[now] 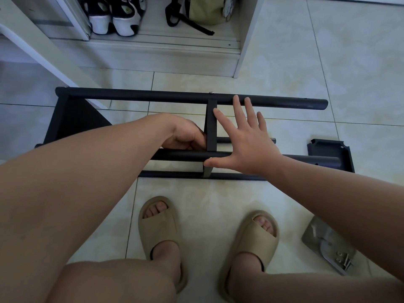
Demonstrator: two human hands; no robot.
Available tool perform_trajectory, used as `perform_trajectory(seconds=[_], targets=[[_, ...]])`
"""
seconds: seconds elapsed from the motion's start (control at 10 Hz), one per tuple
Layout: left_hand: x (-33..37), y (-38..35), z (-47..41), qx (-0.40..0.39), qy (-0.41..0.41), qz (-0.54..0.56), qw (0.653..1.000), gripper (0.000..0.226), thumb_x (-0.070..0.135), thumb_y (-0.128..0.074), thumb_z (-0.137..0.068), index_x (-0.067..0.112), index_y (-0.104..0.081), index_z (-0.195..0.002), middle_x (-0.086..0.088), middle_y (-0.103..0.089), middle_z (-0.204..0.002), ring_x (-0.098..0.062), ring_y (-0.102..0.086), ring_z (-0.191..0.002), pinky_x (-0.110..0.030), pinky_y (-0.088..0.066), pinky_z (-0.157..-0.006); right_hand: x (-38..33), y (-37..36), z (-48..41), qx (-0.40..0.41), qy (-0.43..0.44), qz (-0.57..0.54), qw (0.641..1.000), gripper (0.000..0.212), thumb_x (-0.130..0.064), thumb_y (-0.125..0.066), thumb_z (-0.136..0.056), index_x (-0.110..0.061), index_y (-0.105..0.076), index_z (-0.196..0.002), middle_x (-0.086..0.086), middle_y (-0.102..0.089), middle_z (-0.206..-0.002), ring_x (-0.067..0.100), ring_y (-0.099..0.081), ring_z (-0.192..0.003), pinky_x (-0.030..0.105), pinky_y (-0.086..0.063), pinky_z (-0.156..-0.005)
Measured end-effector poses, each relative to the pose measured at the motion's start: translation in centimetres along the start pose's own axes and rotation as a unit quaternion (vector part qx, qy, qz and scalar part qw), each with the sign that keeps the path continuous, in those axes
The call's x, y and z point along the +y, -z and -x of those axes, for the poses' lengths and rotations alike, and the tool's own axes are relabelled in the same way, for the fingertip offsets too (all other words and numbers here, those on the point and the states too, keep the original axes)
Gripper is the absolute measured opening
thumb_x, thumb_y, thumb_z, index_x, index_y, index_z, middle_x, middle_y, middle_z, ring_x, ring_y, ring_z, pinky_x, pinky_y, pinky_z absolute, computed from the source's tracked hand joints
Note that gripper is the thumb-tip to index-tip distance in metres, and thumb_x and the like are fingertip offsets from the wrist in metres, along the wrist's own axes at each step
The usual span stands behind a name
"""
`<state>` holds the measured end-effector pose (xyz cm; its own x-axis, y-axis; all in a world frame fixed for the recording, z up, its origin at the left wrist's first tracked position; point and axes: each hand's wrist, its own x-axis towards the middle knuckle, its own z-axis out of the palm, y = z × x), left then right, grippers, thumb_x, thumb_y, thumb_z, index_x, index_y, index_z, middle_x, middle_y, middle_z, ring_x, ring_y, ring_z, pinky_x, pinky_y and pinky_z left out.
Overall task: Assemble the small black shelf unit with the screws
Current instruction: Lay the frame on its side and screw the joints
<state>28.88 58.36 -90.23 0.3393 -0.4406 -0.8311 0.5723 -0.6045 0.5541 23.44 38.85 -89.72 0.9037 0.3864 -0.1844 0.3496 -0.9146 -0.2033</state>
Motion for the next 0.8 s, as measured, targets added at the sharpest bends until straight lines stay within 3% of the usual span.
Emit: perform_trajectory(seconds=[0.1,0.2,0.3,0.5,0.6,0.7,0.8], targets=[[-0.41,0.19,0.17,-0.027,0.006,-0.001,1.0,0.019,0.009,-0.055,-0.096,0.009,-0.07,-0.107,-0.006,-0.075,-0.101,-0.021,-0.066,-0.101,-0.036,-0.045,-0.105,0.05,-0.01,0.02,0.002,0.001,0.002,1.0,0.125,-0.104,-0.028,-0.058,-0.039,0.003,-0.161,0.012,0.019,-0.168,0.036,0.02,-0.153,0.061,-0.004,-0.123],[-0.47,0.34,0.1,-0.051,0.021,0.006,0.998,0.032,0.012,-0.054,-0.097,0.005,-0.064,-0.127,-0.011,-0.069,-0.116,-0.025,-0.061,-0.111,-0.041,-0.038,-0.113,0.04,0.01,0.09,0.003,0.001,0.002,1.0,0.125,-0.104,-0.028,-0.058,-0.039,0.003,-0.161,0.011,0.019,-0.168,0.036,0.02,-0.153,0.061,-0.003,-0.123],[-0.29,0.39,0.04,-0.056,0.025,0.011,0.998,0.038,0.011,-0.053,-0.098,0.003,-0.058,-0.135,-0.014,-0.066,-0.123,-0.025,-0.06,-0.113,-0.041,-0.038,-0.114,0.02,-0.02,0.07,0.002,0.001,-0.002,1.0,0.125,-0.103,-0.03,-0.058,-0.039,0.002,-0.161,0.011,0.019,-0.168,0.036,0.02,-0.153,0.061,-0.003,-0.123],[0.02,0.56,0.12,-0.074,0.039,0.01,0.996,0.021,0.01,-0.052,-0.097,0.012,-0.067,-0.111,-0.006,-0.071,-0.103,-0.02,-0.065,-0.095,-0.034,-0.046,-0.099,0.09,-0.05,0.02,0.003,0.002,0.0,1.0,0.125,-0.104,-0.029,-0.058,-0.039,0.003,-0.161,0.011,0.019,-0.168,0.036,0.02,-0.153,0.06,-0.003,-0.122],[-0.05,0.62,0.1,-0.076,0.03,0.011,0.997,0.025,0.006,-0.051,-0.095,0.009,-0.063,-0.116,-0.009,-0.07,-0.107,-0.021,-0.065,-0.097,-0.032,-0.049,-0.096,0.14,-0.08,0.07,0.004,0.002,0.002,1.0,0.125,-0.104,-0.029,-0.059,-0.039,0.002,-0.161,0.011,0.019,-0.168,0.036,0.02,-0.153,0.061,-0.003,-0.123],[-0.06,0.58,-0.22,-0.066,0.012,0.023,0.997,0.032,-0.003,-0.049,-0.094,0.006,-0.056,-0.124,-0.019,-0.06,-0.119,-0.027,-0.059,-0.109,-0.04,-0.041,-0.111,0.09,-0.16,0.06,0.007,0.002,0.004,1.0,0.125,-0.103,-0.028,-0.059,-0.037,0.0,-0.161,0.012,0.018,-0.168,0.037,0.019,-0.154,0.061,-0.004,-0.123],[-0.25,0.48,-0.5,-0.063,-0.004,0.025,0.998,0.035,-0.006,-0.047,-0.093,0.005,-0.054,-0.126,-0.02,-0.058,-0.122,-0.029,-0.057,-0.112,-0.042,-0.038,-0.114,0.08,-0.2,-0.01,0.007,0.004,0.004,1.0,0.125,-0.103,-0.028,-0.059,-0.037,-0.001,-0.161,0.013,0.017,-0.168,0.038,0.018,-0.154,0.061,-0.004,-0.123]])
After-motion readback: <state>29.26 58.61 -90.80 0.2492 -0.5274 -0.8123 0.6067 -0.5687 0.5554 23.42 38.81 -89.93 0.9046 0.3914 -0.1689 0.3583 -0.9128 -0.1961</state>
